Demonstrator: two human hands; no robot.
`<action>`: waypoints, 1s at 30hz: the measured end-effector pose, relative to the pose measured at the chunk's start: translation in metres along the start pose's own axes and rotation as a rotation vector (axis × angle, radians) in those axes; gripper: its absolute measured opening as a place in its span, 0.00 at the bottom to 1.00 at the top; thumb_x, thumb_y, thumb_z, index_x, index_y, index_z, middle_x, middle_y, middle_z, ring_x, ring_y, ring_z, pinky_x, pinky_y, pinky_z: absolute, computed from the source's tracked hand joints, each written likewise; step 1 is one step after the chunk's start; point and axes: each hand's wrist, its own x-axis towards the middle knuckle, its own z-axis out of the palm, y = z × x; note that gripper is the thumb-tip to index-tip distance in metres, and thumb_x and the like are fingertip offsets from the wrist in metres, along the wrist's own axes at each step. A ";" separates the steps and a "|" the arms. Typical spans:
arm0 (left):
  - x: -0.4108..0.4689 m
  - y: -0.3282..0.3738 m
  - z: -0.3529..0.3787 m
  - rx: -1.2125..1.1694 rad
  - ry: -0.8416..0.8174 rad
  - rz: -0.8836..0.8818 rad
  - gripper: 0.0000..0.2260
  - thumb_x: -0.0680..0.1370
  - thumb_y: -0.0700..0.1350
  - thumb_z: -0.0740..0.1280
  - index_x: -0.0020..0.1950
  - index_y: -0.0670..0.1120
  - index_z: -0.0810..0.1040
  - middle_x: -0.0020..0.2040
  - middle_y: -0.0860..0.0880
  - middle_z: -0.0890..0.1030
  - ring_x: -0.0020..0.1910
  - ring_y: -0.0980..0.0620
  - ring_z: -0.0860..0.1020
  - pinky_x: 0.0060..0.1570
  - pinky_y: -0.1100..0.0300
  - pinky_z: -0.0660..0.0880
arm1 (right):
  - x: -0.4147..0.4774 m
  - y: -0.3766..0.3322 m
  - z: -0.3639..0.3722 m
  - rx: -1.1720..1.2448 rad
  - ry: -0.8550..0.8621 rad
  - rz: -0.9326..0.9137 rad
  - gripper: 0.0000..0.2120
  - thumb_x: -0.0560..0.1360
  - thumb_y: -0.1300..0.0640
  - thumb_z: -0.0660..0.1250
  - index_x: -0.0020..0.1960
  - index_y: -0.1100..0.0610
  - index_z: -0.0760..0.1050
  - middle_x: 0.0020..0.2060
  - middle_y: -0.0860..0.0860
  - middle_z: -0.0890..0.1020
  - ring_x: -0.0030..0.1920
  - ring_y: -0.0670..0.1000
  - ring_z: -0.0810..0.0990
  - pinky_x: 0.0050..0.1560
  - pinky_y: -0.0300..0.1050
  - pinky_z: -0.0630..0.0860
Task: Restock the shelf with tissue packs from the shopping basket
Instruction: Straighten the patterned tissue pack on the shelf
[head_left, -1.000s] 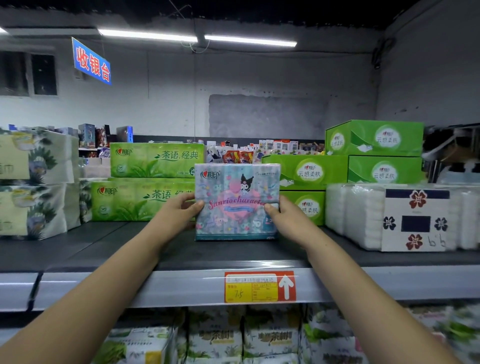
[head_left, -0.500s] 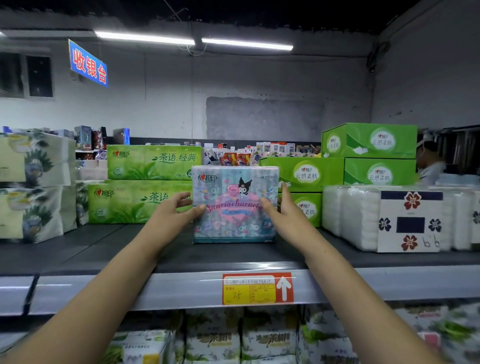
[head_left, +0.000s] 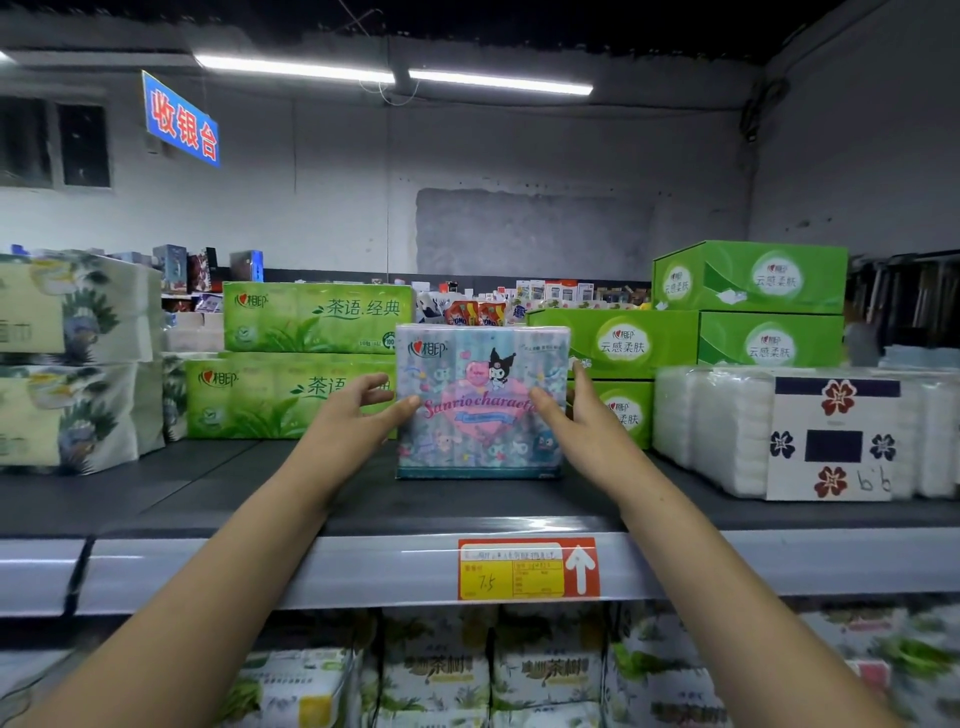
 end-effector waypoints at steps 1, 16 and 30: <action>0.000 0.000 0.000 0.001 0.005 0.003 0.27 0.75 0.49 0.69 0.72 0.43 0.67 0.65 0.46 0.75 0.56 0.51 0.76 0.52 0.57 0.74 | 0.000 0.000 0.001 -0.012 0.006 -0.004 0.34 0.80 0.44 0.56 0.78 0.52 0.45 0.70 0.48 0.70 0.67 0.49 0.70 0.55 0.40 0.64; -0.039 0.035 -0.024 -0.245 0.195 0.064 0.14 0.80 0.56 0.57 0.60 0.50 0.72 0.61 0.49 0.77 0.57 0.54 0.78 0.52 0.62 0.75 | -0.020 -0.024 -0.010 0.148 0.229 -0.140 0.42 0.69 0.32 0.53 0.78 0.48 0.48 0.76 0.48 0.60 0.72 0.46 0.62 0.72 0.49 0.61; -0.112 0.039 -0.029 -0.234 0.241 -0.017 0.08 0.79 0.54 0.59 0.53 0.56 0.76 0.54 0.55 0.81 0.58 0.57 0.78 0.59 0.58 0.73 | -0.092 -0.024 -0.014 0.545 0.150 -0.107 0.08 0.79 0.53 0.60 0.50 0.50 0.78 0.50 0.47 0.84 0.53 0.44 0.82 0.54 0.44 0.79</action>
